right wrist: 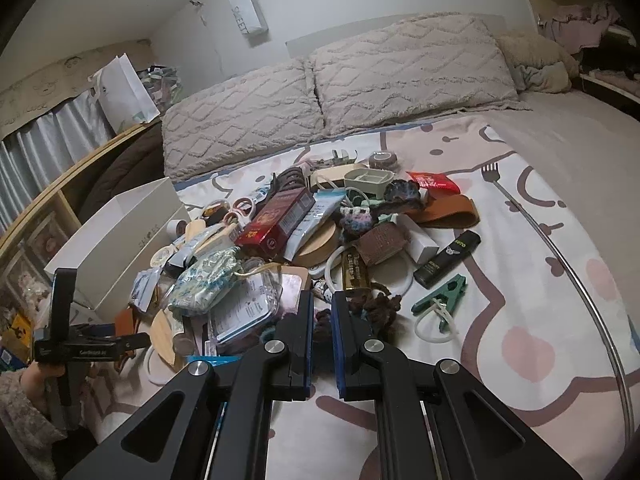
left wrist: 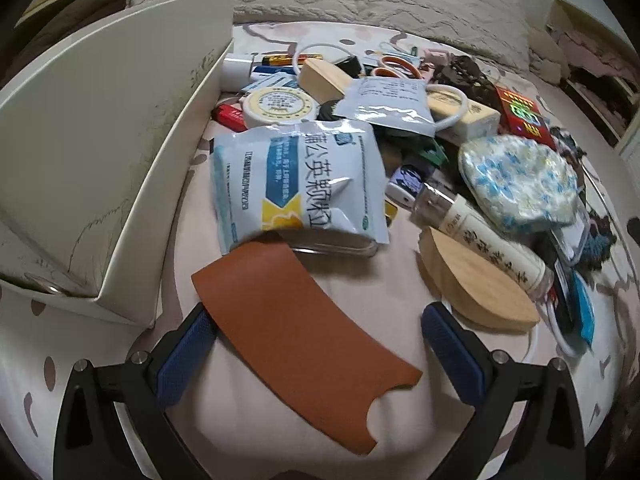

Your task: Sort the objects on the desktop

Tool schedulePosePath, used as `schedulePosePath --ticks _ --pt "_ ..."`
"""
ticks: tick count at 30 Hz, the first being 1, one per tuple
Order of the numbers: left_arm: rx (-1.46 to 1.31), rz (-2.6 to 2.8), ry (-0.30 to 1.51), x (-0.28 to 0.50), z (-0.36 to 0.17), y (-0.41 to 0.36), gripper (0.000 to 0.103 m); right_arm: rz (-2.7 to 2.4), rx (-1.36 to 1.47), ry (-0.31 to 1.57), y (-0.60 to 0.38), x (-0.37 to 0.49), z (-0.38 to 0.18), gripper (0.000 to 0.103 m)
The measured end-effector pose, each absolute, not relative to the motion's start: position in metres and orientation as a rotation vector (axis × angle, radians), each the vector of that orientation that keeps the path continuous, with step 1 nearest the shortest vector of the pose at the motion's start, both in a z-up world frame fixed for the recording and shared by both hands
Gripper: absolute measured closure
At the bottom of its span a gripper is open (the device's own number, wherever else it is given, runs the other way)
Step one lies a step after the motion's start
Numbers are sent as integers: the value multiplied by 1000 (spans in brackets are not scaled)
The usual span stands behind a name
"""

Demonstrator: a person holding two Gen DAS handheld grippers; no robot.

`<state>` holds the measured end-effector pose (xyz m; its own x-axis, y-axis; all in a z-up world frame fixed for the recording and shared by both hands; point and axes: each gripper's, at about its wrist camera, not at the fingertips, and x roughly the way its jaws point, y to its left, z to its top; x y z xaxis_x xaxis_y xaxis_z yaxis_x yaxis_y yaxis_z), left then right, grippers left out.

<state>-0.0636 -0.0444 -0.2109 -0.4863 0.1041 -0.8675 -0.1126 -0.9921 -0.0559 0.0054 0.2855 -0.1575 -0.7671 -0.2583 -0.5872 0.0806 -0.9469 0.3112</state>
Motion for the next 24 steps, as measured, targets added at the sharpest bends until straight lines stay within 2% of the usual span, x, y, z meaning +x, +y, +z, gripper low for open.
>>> schedulePosePath --ticks 8,10,11,12,13,14,19,24 --pt "-1436 2509 175 -46 -209 -31 0 -2726 1041 -284 275 -1 -166 93" --pt "-1413 2484 214 -42 -208 -27 0 -2720 1045 -274 274 -2 -169 90" --pt "-1401 2467 235 -39 -208 -25 0 -2725 1050 -279 274 -2 -169 72" --pt "-1391 2451 252 -36 -208 -23 0 -2731 1054 -284 275 -2 -170 35" --pt "-1380 2428 276 -33 -207 -20 0 -2738 1053 -291 277 -1 -170 19" --pt "-1370 2412 291 -33 -207 -18 0 -2746 1046 -297 277 0 -170 10" --pt "-1326 2310 343 -25 -206 -3 0 -2715 1101 -338 280 -4 -175 10" --pt "-1313 2315 323 -22 -202 -5 0 -2638 1207 -469 285 -20 -192 11"
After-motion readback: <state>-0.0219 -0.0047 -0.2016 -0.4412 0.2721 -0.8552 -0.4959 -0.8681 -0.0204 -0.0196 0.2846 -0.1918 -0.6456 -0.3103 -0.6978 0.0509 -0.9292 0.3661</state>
